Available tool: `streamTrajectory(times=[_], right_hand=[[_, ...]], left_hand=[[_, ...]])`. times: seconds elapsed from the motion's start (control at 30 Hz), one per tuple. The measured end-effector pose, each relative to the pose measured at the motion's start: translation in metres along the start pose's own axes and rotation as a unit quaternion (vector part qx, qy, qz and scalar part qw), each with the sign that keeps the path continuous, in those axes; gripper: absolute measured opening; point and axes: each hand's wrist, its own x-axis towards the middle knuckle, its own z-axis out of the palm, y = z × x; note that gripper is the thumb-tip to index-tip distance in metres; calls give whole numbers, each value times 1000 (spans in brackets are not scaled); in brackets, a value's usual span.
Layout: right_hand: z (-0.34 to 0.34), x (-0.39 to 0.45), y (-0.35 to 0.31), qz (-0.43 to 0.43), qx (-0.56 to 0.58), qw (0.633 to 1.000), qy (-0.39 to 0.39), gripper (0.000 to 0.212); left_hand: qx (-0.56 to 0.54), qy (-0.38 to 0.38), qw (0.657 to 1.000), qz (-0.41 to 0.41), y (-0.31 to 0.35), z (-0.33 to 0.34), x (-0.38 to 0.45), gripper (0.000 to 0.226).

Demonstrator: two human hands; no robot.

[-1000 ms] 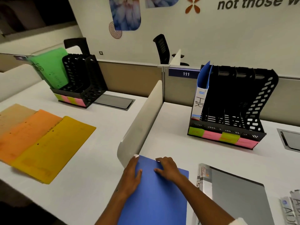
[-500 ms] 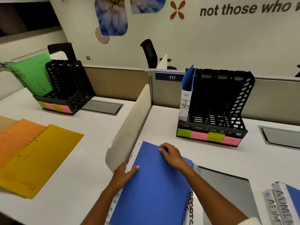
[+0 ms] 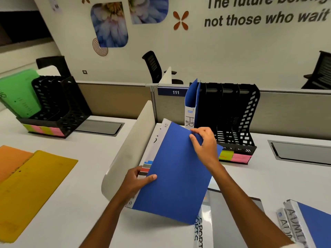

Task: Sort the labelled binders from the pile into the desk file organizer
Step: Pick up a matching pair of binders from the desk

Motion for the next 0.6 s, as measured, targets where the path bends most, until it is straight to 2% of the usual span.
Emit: streamTrajectory(times=[0.1, 0.2, 0.3, 0.47, 0.53, 0.6], right_hand=[[-7, -4, -10, 26, -16, 995, 94, 45], [-12, -14, -21, 102, 24, 984, 145, 65], [-18, -25, -33, 166, 120, 970, 129, 83], [-33, -37, -56, 195, 209, 957, 49, 98], [-38, -38, -65, 197, 191, 961, 26, 107], [-46, -36, -70, 187, 135, 972, 35, 109]], left_hand=[[24, 27, 999, 30, 15, 19, 14, 45], [52, 56, 994, 75, 28, 41, 22, 46], [92, 75, 982, 145, 46, 66, 24, 46], [106, 123, 959, 233, 70, 117, 22, 48], [110, 147, 950, 253, 77, 137, 20, 42], [101, 161, 946, 264, 87, 156, 18, 46]])
